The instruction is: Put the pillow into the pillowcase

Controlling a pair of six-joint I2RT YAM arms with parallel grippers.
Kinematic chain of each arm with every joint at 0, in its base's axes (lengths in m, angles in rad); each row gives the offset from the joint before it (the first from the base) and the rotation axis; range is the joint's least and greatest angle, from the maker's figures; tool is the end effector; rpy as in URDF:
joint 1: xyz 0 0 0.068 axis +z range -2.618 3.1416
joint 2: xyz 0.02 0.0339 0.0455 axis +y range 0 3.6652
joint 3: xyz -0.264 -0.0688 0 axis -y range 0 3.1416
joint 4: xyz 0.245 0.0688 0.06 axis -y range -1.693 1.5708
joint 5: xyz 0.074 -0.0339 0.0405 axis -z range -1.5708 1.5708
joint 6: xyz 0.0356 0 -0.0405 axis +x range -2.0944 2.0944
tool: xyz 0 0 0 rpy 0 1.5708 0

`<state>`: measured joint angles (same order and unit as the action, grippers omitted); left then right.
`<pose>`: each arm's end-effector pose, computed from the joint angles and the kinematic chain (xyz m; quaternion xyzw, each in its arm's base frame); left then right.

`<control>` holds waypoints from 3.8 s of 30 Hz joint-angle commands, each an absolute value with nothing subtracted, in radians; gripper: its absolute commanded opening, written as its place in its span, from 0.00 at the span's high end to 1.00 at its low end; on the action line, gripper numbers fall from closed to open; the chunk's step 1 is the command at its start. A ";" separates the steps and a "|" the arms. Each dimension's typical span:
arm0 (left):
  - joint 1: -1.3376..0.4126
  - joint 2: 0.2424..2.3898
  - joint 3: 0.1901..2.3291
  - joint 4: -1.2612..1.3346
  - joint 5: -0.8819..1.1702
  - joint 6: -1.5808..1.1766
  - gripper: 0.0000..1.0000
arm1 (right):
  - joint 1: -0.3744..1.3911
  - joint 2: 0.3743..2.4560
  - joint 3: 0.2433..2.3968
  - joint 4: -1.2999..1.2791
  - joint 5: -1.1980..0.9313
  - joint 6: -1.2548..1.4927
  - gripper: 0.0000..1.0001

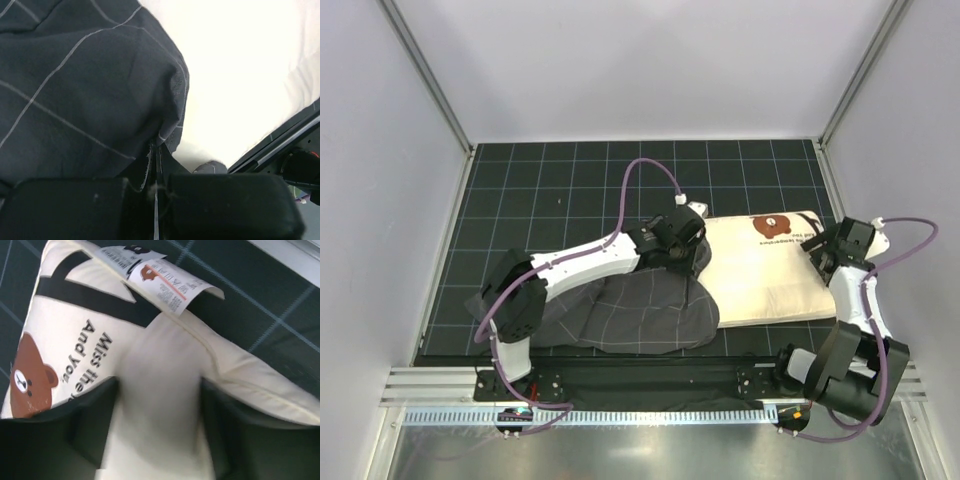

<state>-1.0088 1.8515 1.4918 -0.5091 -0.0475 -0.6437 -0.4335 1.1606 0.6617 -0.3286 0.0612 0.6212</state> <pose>0.2222 -0.3497 0.2534 0.1624 0.9246 -0.2377 0.2493 0.2102 -0.0997 0.2104 0.4783 0.7992 0.0056 0.3641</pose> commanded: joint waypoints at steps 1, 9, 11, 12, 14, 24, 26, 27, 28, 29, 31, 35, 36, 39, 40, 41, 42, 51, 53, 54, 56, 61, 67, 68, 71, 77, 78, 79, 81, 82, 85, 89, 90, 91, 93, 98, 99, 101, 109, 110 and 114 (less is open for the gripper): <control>-0.959 1.815 1.494 -0.517 -0.021 -0.621 1.00 | -0.261 1.106 0.606 -0.273 -0.052 0.626 0.49; -0.896 1.801 1.571 -0.606 -0.078 -0.560 1.00 | 0.076 0.785 0.469 -0.198 -0.186 0.758 0.96; -0.896 1.809 1.601 -0.627 -0.065 -0.551 1.00 | 0.179 0.727 0.469 -0.216 -0.153 0.781 0.96; -0.896 1.819 1.630 -0.632 -0.049 -0.551 1.00 | 0.207 0.706 0.468 -0.218 -0.146 0.797 0.96; -0.894 1.833 1.660 -0.638 -0.003 -0.551 1.00 | 0.257 0.689 0.475 -0.235 -0.159 0.801 0.96; -0.992 1.919 1.845 -0.696 0.156 -0.482 1.00 | 0.440 0.870 0.422 -0.115 -0.221 0.801 0.96; -0.999 1.954 1.891 -0.725 0.181 -0.482 1.00 | 0.457 0.908 0.446 -0.116 -0.224 0.789 0.96; -0.999 1.959 1.896 -0.744 0.170 -0.480 1.00 | 0.460 0.920 0.459 -0.133 -0.219 0.781 0.96; -0.997 1.960 1.894 -0.783 0.097 -0.479 1.00 | 0.460 0.911 0.483 -0.179 -0.191 0.773 0.96; -0.988 1.947 1.869 -0.798 0.053 -0.471 1.00 | 0.460 0.898 0.495 -0.208 -0.169 0.752 0.95; -0.962 1.918 1.813 -0.801 -0.048 -0.472 1.00 | 0.460 0.832 0.532 -0.294 -0.102 0.732 0.92; -0.882 1.818 1.651 -0.778 -0.139 -0.479 0.97 | 0.459 0.752 0.584 -0.409 -0.025 0.669 0.42; -0.862 1.783 1.610 -0.779 -0.162 -0.473 0.94 | 0.459 0.747 0.595 -0.426 -0.014 0.652 0.27; -0.854 1.731 1.566 -0.805 -0.227 -0.469 0.82 | 0.456 0.771 0.658 -0.501 0.066 0.611 0.10; -0.856 1.720 1.557 -0.811 -0.241 -0.474 0.78 | 0.454 0.808 0.675 -0.549 0.096 0.603 0.08; -0.856 1.709 1.549 -0.824 -0.256 -0.477 0.66 | 0.445 0.825 0.690 -0.572 0.142 0.594 0.07; -0.854 1.700 1.543 -0.827 -0.268 -0.480 0.59 | 0.437 0.847 0.702 -0.587 0.156 0.585 0.05; -0.845 1.700 1.623 -0.923 -0.390 -0.482 0.07 | 0.273 1.003 0.640 -0.462 0.012 0.525 0.01; -0.833 1.756 1.685 -0.927 -0.387 -0.471 0.05 | 0.256 1.022 0.615 -0.419 -0.047 0.520 0.01; -0.824 1.784 1.704 -0.922 -0.368 -0.469 0.04 | 0.250 1.040 0.589 -0.370 -0.107 0.522 0.01; -0.795 1.863 1.776 -0.926 -0.339 -0.469 0.04 | 0.249 1.061 0.565 -0.324 -0.162 0.532 0.01; -0.761 2.026 1.905 -0.930 -0.285 -0.460 0.15 | 0.261 1.132 0.470 -0.124 -0.331 0.589 0.08; -0.698 2.125 1.954 -0.922 -0.314 -0.482 0.60 | 0.299 1.096 0.434 -0.054 -0.350 0.607 0.72; -0.689 2.120 1.945 -0.890 -0.310 -0.477 0.67 | 0.302 1.080 0.433 -0.054 -0.354 0.604 0.79; -0.670 2.106 1.940 -0.879 -0.317 -0.443 0.96 | 0.308 1.014 0.436 -0.063 -0.389 0.575 0.96; -0.698 2.065 1.993 -0.855 -0.143 -0.380 1.00 | 0.345 0.878 0.446 -0.066 -0.477 0.569 0.96; -0.713 2.040 1.994 -0.833 -0.108 -0.376 1.00 | 0.360 0.856 0.449 -0.069 -0.477 0.575 0.96; -0.730 2.030 1.999 -0.827 -0.095 -0.371 1.00 | 0.365 0.832 0.457 -0.075 -0.476 0.581 0.96; -0.797 2.020 2.040 -0.828 -0.042 -0.365 1.00 | 0.370 0.761 0.482 -0.097 -0.476 0.601 0.96; -0.822 2.019 2.061 -0.836 -0.005 -0.367 1.00 | 0.370 0.741 0.492 -0.104 -0.479 0.606 0.96; -0.906 2.029 2.158 -0.841 0.158 -0.396 1.00 | 0.373 0.689 0.544 -0.156 -0.472 0.615 0.96; -0.977 2.054 2.238 -0.824 0.310 -0.442 1.00 | 0.374 0.678 0.577 -0.231 -0.430 0.603 0.96; -0.977 2.052 2.243 -0.819 0.330 -0.454 1.00 | 0.373 0.675 0.578 -0.247 -0.411 0.597 0.96; -0.974 2.048 2.243 -0.818 0.337 -0.451 1.00 | 0.373 0.655 0.578 -0.259 -0.370 0.598 0.96; -0.968 2.039 2.240 -0.854 0.254 -0.421 0.97 | 0.373 0.629 0.581 -0.304 -0.309 0.607 0.96; -0.922 2.005 2.181 -0.969 -0.097 -0.370 0.41 | 0.373 0.555 0.630 -0.473 -0.025 0.653 0.96; -0.922 1.975 2.156 -0.986 -0.136 -0.362 0.33 | 0.371 0.552 0.634 -0.494 -0.005 0.664 0.96; -0.922 1.921 2.044 -0.979 -0.199 -0.351 0.28 | 0.373 0.558 0.624 -0.496 0.012 0.652 0.96; -0.902 1.457 1.565 -0.835 -0.308 -0.471 0.06 | 0.373 0.586 0.640 -0.498 -0.112 0.465 0.07; -0.891 1.416 1.464 -0.827 -0.307 -0.509 0.05 | 0.376 0.591 0.669 -0.541 -0.104 0.448 0.04; -0.876 1.254 1.223 -0.795 -0.298 -0.604 0.04 | 0.400 0.606 0.670 -0.511 -0.210 0.420 0.00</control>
<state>-0.8902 1.3182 1.3548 -0.8494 -0.2710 -0.5003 0.3759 0.6022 0.6262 -0.5533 -0.1272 0.4755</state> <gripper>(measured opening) 0.959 0.992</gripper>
